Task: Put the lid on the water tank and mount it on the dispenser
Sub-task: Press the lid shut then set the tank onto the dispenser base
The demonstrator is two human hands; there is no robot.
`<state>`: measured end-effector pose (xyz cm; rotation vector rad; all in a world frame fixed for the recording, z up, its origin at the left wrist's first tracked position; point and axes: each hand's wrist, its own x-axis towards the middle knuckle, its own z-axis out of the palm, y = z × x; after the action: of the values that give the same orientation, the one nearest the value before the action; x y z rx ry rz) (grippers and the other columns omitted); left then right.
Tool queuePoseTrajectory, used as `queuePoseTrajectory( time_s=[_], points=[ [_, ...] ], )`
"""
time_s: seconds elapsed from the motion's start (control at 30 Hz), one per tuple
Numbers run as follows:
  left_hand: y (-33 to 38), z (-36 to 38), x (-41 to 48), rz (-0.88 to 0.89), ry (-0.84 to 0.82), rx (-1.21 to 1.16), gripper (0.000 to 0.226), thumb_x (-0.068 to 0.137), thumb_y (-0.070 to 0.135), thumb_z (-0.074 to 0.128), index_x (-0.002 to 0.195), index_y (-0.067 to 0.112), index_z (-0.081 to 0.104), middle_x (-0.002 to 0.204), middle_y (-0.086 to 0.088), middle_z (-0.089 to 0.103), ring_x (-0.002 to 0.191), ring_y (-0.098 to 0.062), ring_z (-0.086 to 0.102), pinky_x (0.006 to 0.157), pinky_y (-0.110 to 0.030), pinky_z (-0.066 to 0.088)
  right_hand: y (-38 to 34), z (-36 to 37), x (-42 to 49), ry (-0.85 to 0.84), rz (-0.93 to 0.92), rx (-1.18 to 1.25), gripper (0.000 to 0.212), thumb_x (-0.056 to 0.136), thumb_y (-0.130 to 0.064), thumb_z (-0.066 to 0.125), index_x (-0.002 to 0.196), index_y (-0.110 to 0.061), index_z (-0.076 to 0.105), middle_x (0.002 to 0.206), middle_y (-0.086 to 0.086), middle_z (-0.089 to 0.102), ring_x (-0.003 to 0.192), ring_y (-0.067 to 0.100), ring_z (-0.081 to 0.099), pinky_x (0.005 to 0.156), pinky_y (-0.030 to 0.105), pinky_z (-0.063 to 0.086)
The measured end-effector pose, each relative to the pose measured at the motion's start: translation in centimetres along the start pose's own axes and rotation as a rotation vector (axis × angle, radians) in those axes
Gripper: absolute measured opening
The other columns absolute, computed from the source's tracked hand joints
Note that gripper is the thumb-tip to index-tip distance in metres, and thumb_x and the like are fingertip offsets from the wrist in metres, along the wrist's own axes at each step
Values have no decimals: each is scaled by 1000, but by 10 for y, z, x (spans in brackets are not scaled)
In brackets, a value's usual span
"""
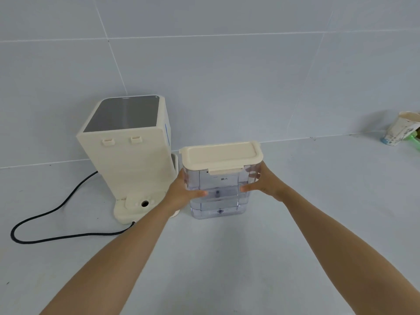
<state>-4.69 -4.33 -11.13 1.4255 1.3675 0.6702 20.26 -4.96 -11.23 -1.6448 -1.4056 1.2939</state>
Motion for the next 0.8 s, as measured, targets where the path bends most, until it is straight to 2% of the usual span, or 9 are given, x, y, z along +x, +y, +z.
queuePoseTrajectory(
  time_s=[0.07, 0.13, 0.2, 0.3, 0.43, 0.6, 0.7, 0.73, 0.8],
  points=[
    [2, -8, 4, -20, -46, 49, 97, 51, 35, 83, 134, 19, 34, 142, -2, 43, 132, -17, 38, 104, -28, 31, 5, 6, -5, 50, -14, -53, 86, 59, -11, 83, 129, -10, 33, 118, 1, 44, 110, 19, 44, 90, 32, 44],
    [3, -13, 7, -25, -71, 53, 91, 62, 20, 81, 137, 19, 30, 146, -5, 36, 136, -18, 32, 102, -27, 28, 7, 12, -10, 92, -15, -69, 84, 60, -11, 82, 129, -10, 34, 118, 0, 45, 111, 18, 45, 87, 30, 42],
    [4, -16, 11, -11, -96, 49, 90, 66, 12, 78, 139, 18, 26, 148, -6, 33, 137, -18, 30, 101, -26, 27, 8, 18, -14, 131, -8, -78, 87, 62, -11, 81, 132, -11, 31, 121, 1, 44, 114, 19, 45, 89, 29, 40],
    [6, -19, 14, 11, -127, 68, 89, 66, 12, 78, 139, 18, 28, 148, -8, 34, 136, -18, 31, 100, -25, 26, 7, 27, -18, 168, 4, -96, 95, 62, -13, 81, 138, -13, 24, 133, 8, 43, 121, 23, 44, 96, 32, 39],
    [3, -25, 15, 31, -150, 97, 82, 65, 14, 79, 135, 11, 35, 147, -8, 35, 138, -17, 29, 104, -27, 27, 1, 35, -23, 187, 15, -116, 95, 63, -13, 80, 138, -11, 23, 136, 12, 43, 117, 23, 44, 93, 30, 38],
    [-3, -36, 8, 59, -180, 110, 88, 65, 17, 79, 138, 16, 30, 148, -4, 35, 140, -17, 25, 113, -36, 25, -7, 49, -32, 188, 33, -160, 91, 63, -12, 80, 136, -8, 26, 136, 12, 43, 117, 22, 43, 88, 27, 36],
    [-3, -50, -1, 52, -173, 150, 94, 56, 33, 81, 136, 18, 34, 141, -1, 41, 134, -18, 35, 112, -37, 30, -18, 59, -37, 182, 24, -184, 90, 64, -11, 79, 137, -7, 26, 136, 13, 43, 118, 23, 44, 87, 26, 34],
    [-5, -55, -2, 54, -171, 154, 91, 55, 35, 81, 133, 18, 37, 136, 1, 45, 130, -17, 39, 110, -36, 32, -25, 61, -39, 172, 12, -203, 92, 64, -11, 79, 138, -9, 24, 137, 13, 43, 121, 24, 43, 89, 25, 34],
    [-3, -65, -11, 48, -174, 144, 74, 63, 28, 79, 127, 16, 43, 126, 3, 48, 123, -15, 42, 105, -31, 35, -40, 61, -44, 151, -15, -246, 94, 65, -11, 79, 140, -11, 22, 138, 11, 43, 126, 25, 41, 91, 26, 34]
  ],
)
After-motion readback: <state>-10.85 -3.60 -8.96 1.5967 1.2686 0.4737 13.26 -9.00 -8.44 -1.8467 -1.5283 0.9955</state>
